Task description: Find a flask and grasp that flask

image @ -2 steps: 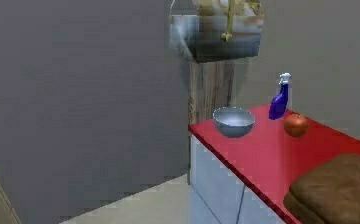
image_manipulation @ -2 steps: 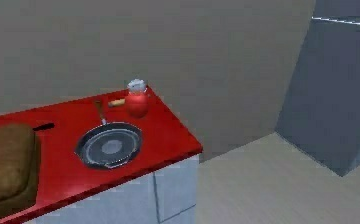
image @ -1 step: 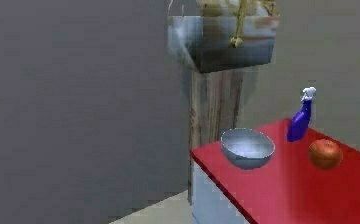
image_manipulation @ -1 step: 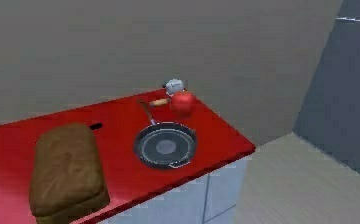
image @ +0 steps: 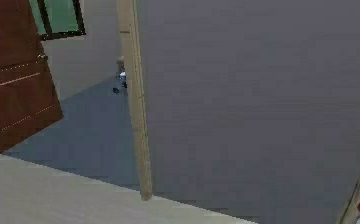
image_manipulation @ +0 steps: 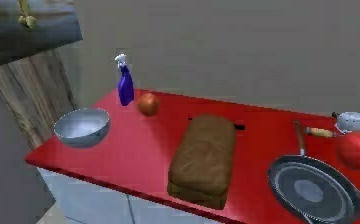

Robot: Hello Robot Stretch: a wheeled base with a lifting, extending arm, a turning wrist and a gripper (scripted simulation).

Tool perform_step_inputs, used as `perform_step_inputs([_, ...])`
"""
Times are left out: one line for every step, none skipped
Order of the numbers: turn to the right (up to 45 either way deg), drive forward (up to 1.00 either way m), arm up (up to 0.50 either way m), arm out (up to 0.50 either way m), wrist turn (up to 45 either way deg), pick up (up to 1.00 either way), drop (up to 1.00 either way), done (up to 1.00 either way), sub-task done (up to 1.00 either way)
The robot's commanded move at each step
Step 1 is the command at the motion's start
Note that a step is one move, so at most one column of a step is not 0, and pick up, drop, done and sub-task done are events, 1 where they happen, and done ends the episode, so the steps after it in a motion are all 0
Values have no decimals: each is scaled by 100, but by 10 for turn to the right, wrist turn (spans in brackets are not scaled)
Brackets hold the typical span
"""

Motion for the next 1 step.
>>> perform_step_inputs([-450, 0, 0, 0, 0, 0, 0, 0, 0])
